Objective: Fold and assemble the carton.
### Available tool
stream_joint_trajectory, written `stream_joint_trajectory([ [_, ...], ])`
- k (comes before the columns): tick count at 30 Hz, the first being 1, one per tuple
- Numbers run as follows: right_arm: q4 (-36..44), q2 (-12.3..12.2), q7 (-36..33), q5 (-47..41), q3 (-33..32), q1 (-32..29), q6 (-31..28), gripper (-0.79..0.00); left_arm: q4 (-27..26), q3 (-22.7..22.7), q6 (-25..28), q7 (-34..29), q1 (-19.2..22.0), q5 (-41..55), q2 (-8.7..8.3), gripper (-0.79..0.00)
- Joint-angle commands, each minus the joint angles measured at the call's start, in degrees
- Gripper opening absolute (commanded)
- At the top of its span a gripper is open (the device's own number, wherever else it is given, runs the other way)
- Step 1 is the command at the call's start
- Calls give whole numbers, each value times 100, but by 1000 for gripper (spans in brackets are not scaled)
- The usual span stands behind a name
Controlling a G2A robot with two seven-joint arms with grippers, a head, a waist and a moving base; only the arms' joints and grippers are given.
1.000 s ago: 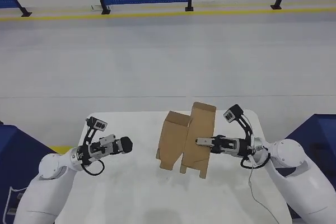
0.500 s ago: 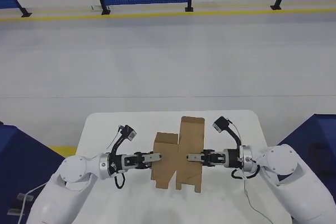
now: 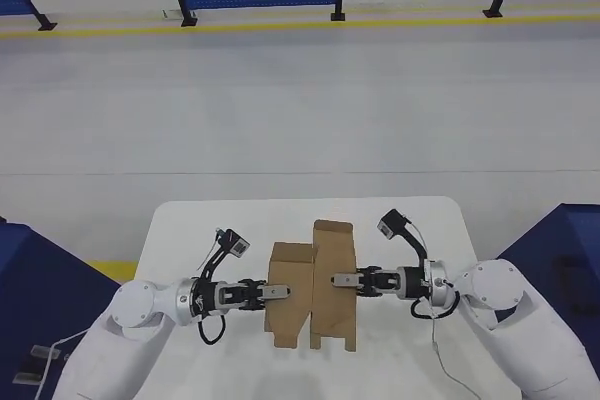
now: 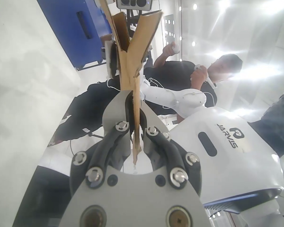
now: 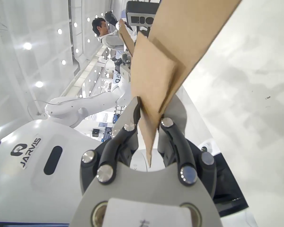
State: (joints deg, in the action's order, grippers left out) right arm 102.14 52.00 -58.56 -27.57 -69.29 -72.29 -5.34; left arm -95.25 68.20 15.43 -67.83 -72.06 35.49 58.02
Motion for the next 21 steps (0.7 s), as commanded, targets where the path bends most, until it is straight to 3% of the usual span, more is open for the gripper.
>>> stream_joint_trajectory([
  [1, -371, 34, 20, -885, -65, 74, 225, 0, 11, 26, 35, -30, -9, 63, 0, -785],
  [6, -798, 90, -1, -1963, -180, 209, 601, 0, 60, 110, 66, -127, -28, 213, -6, -785],
  [15, -798, 90, -1, -1963, -180, 209, 601, 0, 118, 90, -5, -233, -20, 256, 1, -785],
  [19, -562, 107, 429, -1579, -101, 203, 748, 0, 112, 41, -40, -222, 3, 223, 11, -785],
  [20, -524, 112, 499, -1510, -75, 217, 819, -292, 108, 33, -44, -223, 4, 227, 14, -785],
  [21, -524, 112, 499, -1510, -75, 217, 819, -456, 105, 32, -46, -222, 4, 229, 15, -785],
])
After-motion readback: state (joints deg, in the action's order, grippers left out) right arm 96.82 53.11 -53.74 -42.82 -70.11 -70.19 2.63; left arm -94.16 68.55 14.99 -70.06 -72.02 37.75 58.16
